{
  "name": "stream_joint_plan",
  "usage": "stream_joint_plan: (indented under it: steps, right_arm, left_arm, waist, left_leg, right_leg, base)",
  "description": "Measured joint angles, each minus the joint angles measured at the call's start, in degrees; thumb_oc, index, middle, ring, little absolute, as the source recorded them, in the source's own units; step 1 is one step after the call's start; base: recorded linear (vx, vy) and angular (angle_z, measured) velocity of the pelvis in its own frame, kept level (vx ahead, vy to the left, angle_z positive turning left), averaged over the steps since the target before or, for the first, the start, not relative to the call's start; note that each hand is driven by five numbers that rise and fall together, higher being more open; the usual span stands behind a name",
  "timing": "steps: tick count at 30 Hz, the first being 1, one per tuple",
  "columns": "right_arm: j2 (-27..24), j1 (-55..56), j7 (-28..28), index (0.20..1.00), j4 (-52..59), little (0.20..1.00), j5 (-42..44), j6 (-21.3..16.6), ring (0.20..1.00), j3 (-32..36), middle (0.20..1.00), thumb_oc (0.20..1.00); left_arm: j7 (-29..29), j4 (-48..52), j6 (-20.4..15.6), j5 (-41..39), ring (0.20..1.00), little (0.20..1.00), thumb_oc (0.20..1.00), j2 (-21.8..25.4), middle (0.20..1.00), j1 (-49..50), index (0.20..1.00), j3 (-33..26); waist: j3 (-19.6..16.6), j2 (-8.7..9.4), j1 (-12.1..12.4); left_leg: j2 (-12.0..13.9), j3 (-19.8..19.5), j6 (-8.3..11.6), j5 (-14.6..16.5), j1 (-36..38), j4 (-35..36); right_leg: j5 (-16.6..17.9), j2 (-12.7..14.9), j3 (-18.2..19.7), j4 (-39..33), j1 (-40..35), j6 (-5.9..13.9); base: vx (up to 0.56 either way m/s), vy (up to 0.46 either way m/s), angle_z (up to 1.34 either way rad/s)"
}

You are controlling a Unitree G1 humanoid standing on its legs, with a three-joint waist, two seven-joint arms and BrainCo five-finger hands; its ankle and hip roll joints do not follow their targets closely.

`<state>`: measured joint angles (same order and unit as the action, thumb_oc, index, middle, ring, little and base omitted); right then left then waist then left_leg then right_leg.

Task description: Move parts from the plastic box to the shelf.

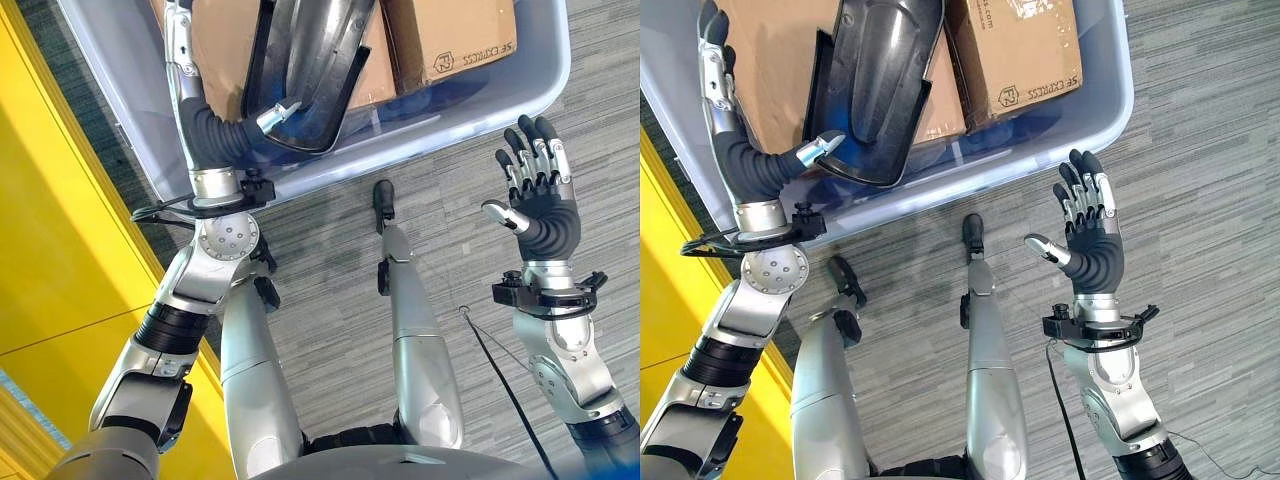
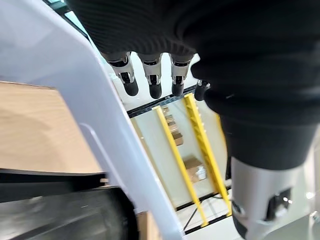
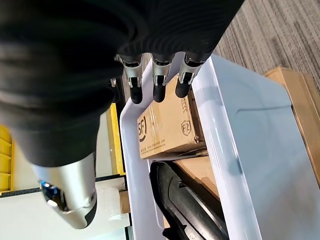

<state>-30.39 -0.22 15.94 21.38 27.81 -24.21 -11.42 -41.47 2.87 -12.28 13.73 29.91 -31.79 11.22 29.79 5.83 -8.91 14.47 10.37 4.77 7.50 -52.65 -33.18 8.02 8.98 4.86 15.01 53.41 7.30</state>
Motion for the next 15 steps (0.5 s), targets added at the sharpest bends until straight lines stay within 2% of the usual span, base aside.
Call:
stream_joint_plan:
  steps: [4, 15]
  right_arm:
    - [0.1, -0.1, 0.5, 1.0, -0.3, 1.0, 0.0, 0.0, 1.0, -0.3, 1.0, 1.0]
    - [0.1, -1.8, 1.4, 1.0, -1.2, 1.0, -0.5, 0.1, 1.0, -0.5, 1.0, 1.0]
  left_arm:
    - [-1.5, -4.4, 2.2, 3.3, 1.0, 1.0, 1.0, -1.5, 1.0, -2.1, 1.0, -0.1]
    - [-5.4, -13.4, 6.0, 2.4, 1.0, 1.0, 1.0, -2.2, 1.0, -7.4, 1.0, -0.7]
  waist:
    - [0.0, 0.01, -0.4]
    - [0.0, 0.06, -1.3]
  left_leg:
    - [0.0, 0.0, 0.0, 0.0, 0.0, 0.0]
    - [0.3, -0.1, 0.02, 0.0, -0.1, -0.3]
  right_leg:
    - [0.0, 0.0, 0.0, 0.0, 0.0, 0.0]
    - [0.1, -0.4, 0.1, 0.0, -0.1, -0.12]
  base:
    - [0.0, 0.0, 0.0]
    - [0.0, 0.0, 0.0]
